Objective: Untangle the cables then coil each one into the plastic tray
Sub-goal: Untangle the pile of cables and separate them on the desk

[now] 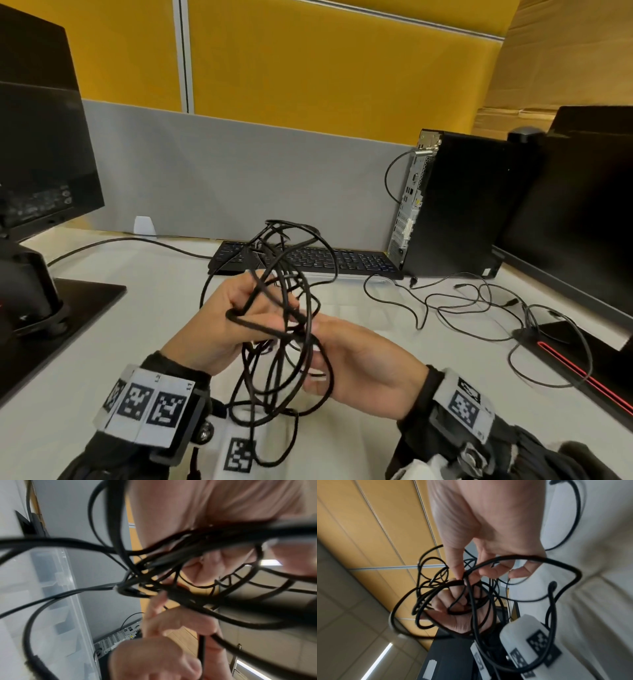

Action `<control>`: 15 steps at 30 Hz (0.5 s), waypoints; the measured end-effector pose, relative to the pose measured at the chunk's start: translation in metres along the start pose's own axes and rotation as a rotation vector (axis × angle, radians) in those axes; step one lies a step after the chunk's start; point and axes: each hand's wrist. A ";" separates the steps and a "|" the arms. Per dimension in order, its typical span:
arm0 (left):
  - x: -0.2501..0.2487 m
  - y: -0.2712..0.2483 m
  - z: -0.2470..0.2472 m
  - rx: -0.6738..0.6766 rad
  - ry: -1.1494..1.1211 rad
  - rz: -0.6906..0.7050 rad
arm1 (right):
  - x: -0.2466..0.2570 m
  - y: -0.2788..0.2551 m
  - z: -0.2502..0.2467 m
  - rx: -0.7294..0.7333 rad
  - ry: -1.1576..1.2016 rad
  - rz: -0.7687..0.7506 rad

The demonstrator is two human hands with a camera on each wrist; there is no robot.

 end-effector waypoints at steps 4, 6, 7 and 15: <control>0.003 0.006 -0.008 0.008 0.011 -0.036 | 0.021 0.002 -0.010 -0.161 -0.017 -0.204; 0.003 0.006 -0.015 0.050 -0.026 -0.101 | 0.032 -0.001 -0.015 -0.197 -0.119 -0.313; 0.001 0.005 -0.015 0.094 -0.082 -0.140 | 0.035 -0.004 -0.017 -0.190 -0.227 -0.366; 0.002 0.010 0.012 -0.199 0.083 -0.444 | 0.018 -0.015 -0.012 0.050 -1.183 -0.682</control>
Point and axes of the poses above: each hand's wrist, its own y-axis towards the middle knuckle, its own z-axis out of the palm, x = y × z, and after that the axes turned 13 degrees about -z, right-handed
